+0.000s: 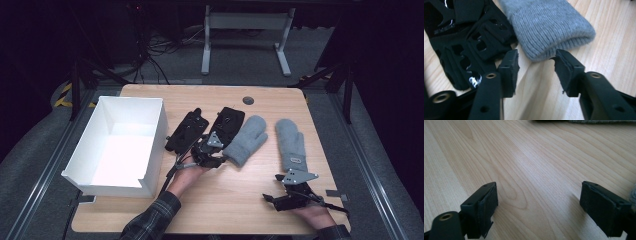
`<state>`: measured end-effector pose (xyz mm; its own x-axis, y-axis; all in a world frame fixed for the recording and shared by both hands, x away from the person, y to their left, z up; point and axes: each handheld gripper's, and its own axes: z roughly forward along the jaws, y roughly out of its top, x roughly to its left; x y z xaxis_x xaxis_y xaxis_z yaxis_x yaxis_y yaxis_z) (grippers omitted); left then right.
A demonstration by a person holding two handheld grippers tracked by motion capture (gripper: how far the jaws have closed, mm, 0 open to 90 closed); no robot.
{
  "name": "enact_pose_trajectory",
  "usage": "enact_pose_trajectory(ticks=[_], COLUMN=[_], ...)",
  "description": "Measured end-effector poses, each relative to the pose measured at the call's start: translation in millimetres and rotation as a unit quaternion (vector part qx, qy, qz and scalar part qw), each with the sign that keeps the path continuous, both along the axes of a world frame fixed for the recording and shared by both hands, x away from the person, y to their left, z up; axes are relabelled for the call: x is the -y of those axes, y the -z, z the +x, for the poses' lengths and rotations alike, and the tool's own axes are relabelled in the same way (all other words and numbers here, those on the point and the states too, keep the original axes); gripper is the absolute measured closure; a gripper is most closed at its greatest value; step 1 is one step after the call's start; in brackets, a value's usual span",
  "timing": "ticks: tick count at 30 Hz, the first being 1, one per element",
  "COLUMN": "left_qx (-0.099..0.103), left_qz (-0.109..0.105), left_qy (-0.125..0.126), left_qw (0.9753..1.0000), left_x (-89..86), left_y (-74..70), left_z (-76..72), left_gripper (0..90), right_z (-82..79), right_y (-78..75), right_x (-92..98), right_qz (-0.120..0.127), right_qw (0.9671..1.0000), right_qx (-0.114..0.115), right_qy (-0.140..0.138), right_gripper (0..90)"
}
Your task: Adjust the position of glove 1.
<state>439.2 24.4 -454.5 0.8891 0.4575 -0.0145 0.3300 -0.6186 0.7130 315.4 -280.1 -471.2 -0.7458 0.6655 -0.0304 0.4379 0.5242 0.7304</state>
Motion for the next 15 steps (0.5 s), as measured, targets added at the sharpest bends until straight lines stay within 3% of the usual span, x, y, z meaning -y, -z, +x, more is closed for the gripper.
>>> enact_pose_trajectory(ticks=[8, 10, 15], left_qx=[-0.005, -0.009, -0.023], left_qz=[0.011, 0.003, 0.007], left_qy=[0.000, 0.002, 0.009], left_qw=[0.9999, 0.9999, 0.9997], left_x=[3.8, 4.3, 1.9], left_y=[3.4, 2.3, -2.3], left_z=[3.8, 1.9, -6.7], left_gripper=[82.3, 83.3, 84.0], right_z=[-0.1, -0.1, -0.1], right_y=[0.0, 0.0, 0.0], right_x=[0.0, 0.0, 0.0], right_qz=[0.000, 0.000, 0.000], right_qw=[1.0000, 1.0000, 1.0000], right_qx=[0.000, 0.000, 0.000], right_qy=[0.000, 0.000, 0.000], right_gripper=[15.2, 15.3, 15.3])
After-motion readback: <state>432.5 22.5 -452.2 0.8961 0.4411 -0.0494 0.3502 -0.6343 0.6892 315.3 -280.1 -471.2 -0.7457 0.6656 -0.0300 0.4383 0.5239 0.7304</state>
